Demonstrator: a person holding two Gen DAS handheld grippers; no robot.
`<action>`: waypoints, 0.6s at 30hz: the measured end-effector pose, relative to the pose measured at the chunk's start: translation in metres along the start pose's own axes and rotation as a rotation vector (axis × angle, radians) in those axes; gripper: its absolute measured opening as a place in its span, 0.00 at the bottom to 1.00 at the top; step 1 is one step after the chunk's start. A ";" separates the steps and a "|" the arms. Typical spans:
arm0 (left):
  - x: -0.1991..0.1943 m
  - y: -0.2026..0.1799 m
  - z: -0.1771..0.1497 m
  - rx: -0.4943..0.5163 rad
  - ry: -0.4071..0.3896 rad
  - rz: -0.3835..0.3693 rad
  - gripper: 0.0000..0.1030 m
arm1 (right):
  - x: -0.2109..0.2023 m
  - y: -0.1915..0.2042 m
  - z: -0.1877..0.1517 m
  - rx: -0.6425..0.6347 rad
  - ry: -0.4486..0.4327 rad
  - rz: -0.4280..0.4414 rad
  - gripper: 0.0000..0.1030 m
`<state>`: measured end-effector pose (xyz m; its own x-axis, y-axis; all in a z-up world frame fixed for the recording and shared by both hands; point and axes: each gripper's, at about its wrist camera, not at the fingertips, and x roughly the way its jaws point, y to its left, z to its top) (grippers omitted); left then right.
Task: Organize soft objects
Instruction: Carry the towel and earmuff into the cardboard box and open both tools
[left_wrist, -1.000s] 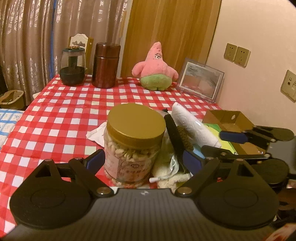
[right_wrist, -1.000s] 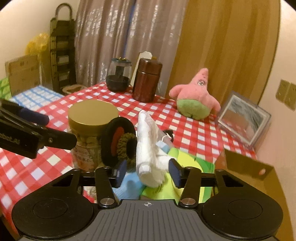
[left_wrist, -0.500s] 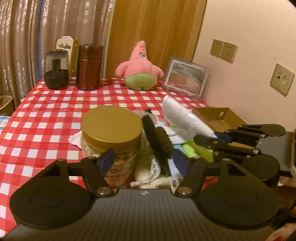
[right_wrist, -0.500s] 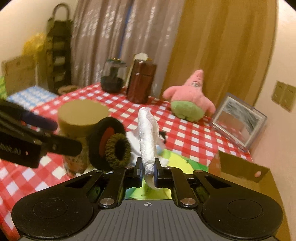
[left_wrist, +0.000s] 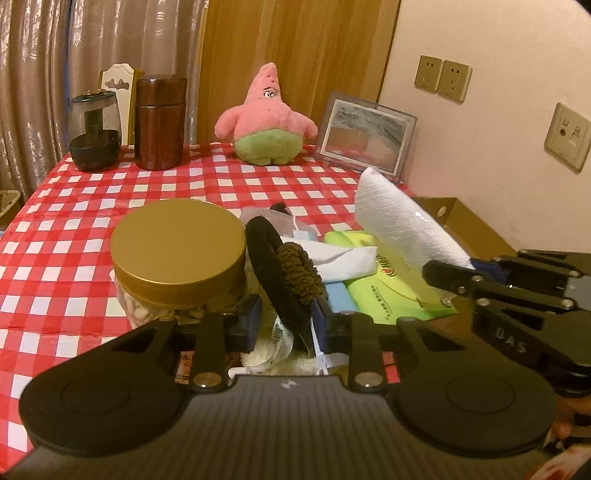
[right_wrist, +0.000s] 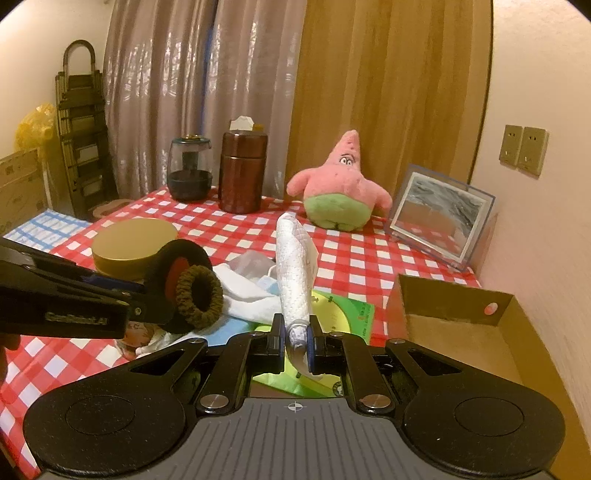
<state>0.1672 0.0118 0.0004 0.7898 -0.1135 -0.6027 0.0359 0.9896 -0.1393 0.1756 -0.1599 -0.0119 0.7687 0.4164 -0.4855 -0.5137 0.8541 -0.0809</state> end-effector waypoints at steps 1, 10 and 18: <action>0.001 0.000 0.000 0.001 -0.001 0.003 0.24 | -0.001 -0.001 -0.001 0.002 0.000 -0.002 0.11; 0.001 -0.010 -0.001 0.065 -0.034 0.043 0.09 | -0.004 -0.003 -0.002 0.025 -0.004 -0.005 0.10; -0.013 -0.020 0.010 0.148 -0.106 0.088 0.08 | -0.012 -0.004 -0.001 0.033 -0.027 -0.015 0.10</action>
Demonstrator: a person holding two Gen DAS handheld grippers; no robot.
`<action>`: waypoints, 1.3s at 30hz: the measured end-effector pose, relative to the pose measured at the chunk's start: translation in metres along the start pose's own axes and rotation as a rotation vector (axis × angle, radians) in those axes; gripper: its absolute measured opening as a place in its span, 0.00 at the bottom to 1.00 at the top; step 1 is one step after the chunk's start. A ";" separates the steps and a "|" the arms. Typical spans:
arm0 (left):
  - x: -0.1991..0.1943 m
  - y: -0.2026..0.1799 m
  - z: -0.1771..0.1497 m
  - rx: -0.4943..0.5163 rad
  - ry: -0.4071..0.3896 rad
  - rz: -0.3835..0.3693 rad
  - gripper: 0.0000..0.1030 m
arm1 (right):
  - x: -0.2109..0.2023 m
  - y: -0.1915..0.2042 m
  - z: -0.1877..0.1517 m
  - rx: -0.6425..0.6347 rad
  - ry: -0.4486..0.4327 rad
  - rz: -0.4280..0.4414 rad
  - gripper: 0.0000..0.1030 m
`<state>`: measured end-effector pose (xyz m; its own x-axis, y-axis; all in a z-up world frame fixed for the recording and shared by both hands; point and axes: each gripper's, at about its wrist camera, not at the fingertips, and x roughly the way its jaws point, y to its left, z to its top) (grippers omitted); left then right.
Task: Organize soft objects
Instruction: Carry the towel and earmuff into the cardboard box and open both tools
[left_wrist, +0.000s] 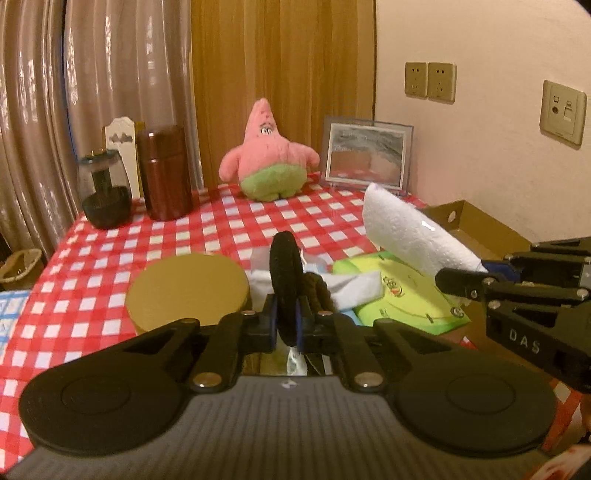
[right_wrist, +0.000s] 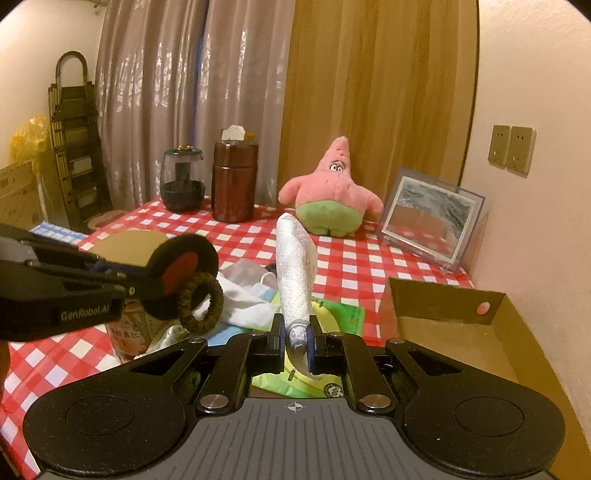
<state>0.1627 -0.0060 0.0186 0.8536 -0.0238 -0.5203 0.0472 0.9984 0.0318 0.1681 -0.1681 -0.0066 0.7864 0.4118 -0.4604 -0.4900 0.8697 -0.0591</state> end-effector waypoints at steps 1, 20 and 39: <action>-0.002 0.000 0.002 0.002 -0.008 0.003 0.08 | -0.001 0.000 0.001 0.000 -0.003 -0.002 0.10; -0.031 -0.033 0.025 -0.013 -0.071 -0.071 0.08 | -0.036 -0.024 -0.008 0.074 -0.027 -0.090 0.10; 0.012 -0.153 0.024 -0.010 0.023 -0.369 0.08 | -0.085 -0.126 -0.049 0.419 0.048 -0.373 0.11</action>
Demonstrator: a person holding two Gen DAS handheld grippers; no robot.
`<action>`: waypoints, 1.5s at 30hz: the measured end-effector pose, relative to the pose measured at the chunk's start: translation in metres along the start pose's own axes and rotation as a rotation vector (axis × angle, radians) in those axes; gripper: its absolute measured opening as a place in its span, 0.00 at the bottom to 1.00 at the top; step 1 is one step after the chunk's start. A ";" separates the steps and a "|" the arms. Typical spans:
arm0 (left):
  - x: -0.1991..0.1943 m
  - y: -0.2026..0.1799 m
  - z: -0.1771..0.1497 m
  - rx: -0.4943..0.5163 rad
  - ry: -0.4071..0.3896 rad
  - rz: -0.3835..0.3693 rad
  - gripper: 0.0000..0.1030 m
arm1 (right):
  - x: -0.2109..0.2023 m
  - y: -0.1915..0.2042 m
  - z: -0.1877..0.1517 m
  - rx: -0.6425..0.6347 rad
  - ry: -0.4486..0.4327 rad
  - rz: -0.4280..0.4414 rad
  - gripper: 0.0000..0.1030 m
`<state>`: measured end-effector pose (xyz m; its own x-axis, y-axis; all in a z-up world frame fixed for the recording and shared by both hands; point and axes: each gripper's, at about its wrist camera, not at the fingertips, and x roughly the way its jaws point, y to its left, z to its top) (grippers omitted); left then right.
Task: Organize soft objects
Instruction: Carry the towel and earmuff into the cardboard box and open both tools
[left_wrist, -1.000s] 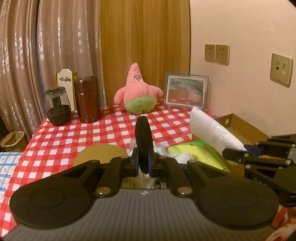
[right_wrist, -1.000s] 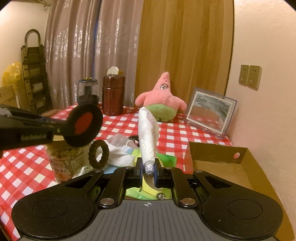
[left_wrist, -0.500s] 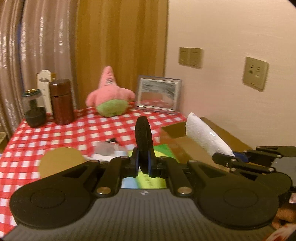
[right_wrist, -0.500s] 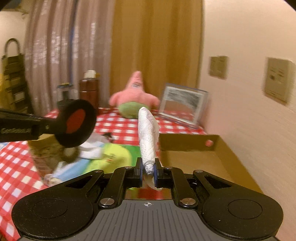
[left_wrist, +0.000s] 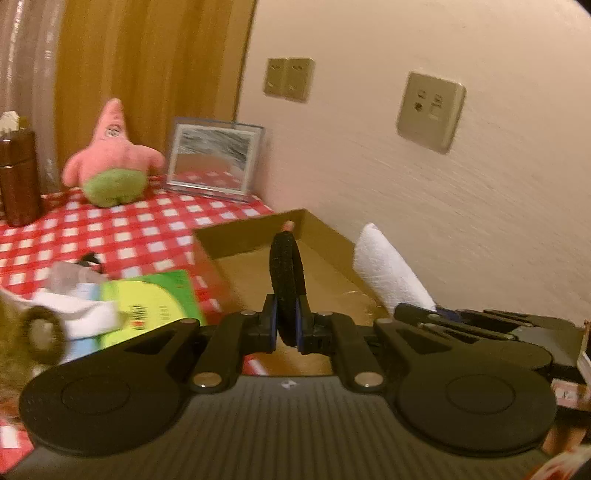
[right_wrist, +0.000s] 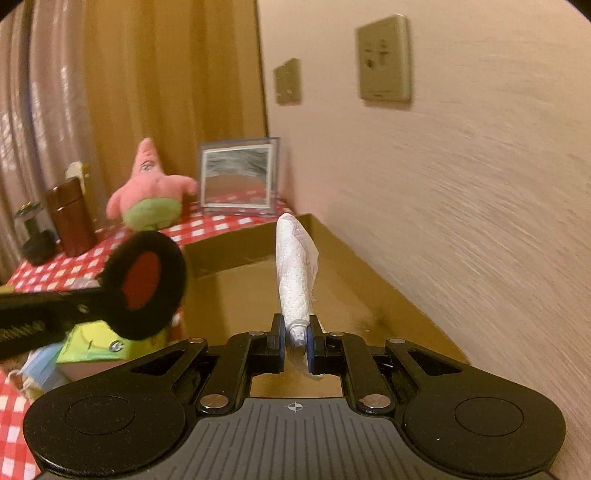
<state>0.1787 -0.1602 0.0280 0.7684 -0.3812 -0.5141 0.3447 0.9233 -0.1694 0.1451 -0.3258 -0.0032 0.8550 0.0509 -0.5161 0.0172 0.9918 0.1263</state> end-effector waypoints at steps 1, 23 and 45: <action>0.004 -0.003 0.000 0.000 0.001 -0.008 0.08 | 0.000 -0.003 0.000 0.013 0.002 -0.005 0.11; 0.003 0.026 -0.010 -0.065 0.012 0.034 0.27 | 0.012 -0.011 0.005 0.067 0.047 0.010 0.11; -0.047 0.068 -0.020 -0.123 -0.017 0.186 0.32 | 0.007 0.006 0.012 0.086 -0.023 0.070 0.43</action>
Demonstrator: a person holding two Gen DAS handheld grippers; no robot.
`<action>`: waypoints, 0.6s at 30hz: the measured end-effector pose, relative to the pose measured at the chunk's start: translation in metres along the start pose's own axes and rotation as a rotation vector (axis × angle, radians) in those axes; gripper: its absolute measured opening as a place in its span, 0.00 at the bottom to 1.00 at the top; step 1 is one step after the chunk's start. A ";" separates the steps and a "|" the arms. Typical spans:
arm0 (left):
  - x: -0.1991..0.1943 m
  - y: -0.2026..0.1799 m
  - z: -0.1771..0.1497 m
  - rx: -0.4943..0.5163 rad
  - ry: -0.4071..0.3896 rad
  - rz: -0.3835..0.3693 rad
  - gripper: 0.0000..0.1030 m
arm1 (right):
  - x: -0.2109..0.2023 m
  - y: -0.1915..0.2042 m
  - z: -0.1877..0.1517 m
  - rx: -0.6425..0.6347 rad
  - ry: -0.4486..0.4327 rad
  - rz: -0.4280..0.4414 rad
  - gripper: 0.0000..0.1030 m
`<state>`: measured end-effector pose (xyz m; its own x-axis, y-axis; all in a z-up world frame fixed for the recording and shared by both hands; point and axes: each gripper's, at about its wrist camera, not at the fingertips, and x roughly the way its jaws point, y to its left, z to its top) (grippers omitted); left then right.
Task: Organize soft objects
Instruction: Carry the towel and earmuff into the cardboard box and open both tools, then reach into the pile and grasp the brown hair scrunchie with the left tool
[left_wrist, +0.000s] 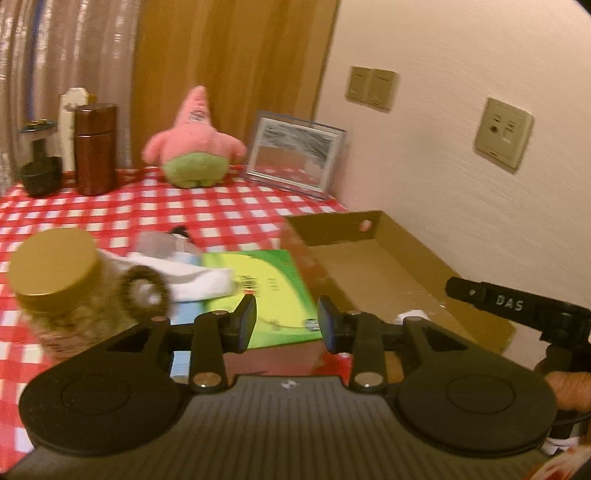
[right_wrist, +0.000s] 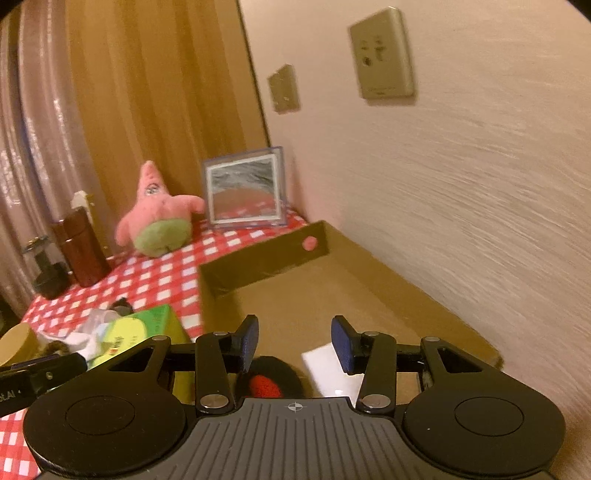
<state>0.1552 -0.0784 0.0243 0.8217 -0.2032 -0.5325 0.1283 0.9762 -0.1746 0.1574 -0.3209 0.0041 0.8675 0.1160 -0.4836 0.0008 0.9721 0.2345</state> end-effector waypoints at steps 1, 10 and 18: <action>-0.004 0.006 0.000 -0.007 -0.004 0.017 0.32 | 0.000 0.004 0.000 -0.009 -0.003 0.015 0.43; -0.022 0.050 -0.002 -0.018 -0.017 0.138 0.33 | 0.004 0.054 -0.005 -0.133 -0.015 0.151 0.43; -0.019 0.070 -0.009 -0.001 -0.009 0.204 0.37 | 0.013 0.099 -0.011 -0.278 -0.004 0.285 0.43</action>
<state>0.1436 -0.0072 0.0152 0.8356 -0.0004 -0.5494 -0.0418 0.9971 -0.0643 0.1633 -0.2207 0.0120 0.8153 0.3888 -0.4291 -0.3746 0.9192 0.1211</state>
